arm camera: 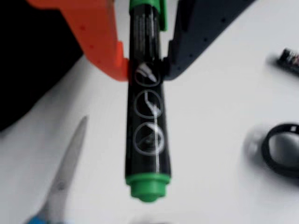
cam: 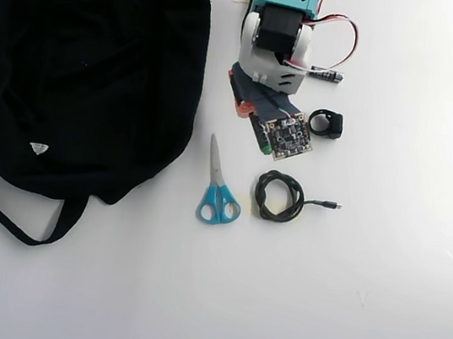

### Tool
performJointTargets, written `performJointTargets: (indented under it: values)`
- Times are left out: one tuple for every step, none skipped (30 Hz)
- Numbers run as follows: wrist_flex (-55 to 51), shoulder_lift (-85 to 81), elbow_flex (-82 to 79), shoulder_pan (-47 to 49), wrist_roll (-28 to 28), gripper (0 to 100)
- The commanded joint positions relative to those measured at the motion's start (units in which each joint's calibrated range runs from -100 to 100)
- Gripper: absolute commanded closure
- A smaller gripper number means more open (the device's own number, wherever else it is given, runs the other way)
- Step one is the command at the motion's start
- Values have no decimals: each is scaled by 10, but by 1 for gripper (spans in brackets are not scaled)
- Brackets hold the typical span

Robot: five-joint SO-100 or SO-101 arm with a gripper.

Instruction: Put the green marker into the black bag

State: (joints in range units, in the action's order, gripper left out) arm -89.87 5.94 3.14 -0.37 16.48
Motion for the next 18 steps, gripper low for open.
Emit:
performJointTargets:
  values:
    - [-53, -18, 77, -41, -9, 98]
    - [-64, -18, 86, -49, -9, 98]
    - [-75, -18, 93, -55, -9, 98]
    - [-84, -18, 97, -63, -9, 98]
    - [-91, -18, 102, -68, -9, 98]
    - [-93, -18, 103, -73, -8, 98]
    - [-93, -18, 105, -78, -6, 98]
    - [-93, -18, 105, -84, -7, 98]
    - [-93, -18, 105, -91, -9, 98]
    - [-93, -18, 105, -99, -9, 98]
    - [-93, -18, 105, -105, -9, 98]
    - [-93, -18, 106, -109, -7, 98]
    - [-93, -18, 106, -115, -8, 98]
    - [-93, -18, 106, -123, -8, 98]
    - [-93, -18, 106, -132, -9, 98]
    - [-93, -18, 106, -142, -9, 98]
    - [-93, -18, 106, -152, -9, 98]
    - [-93, -18, 106, -162, -9, 98]
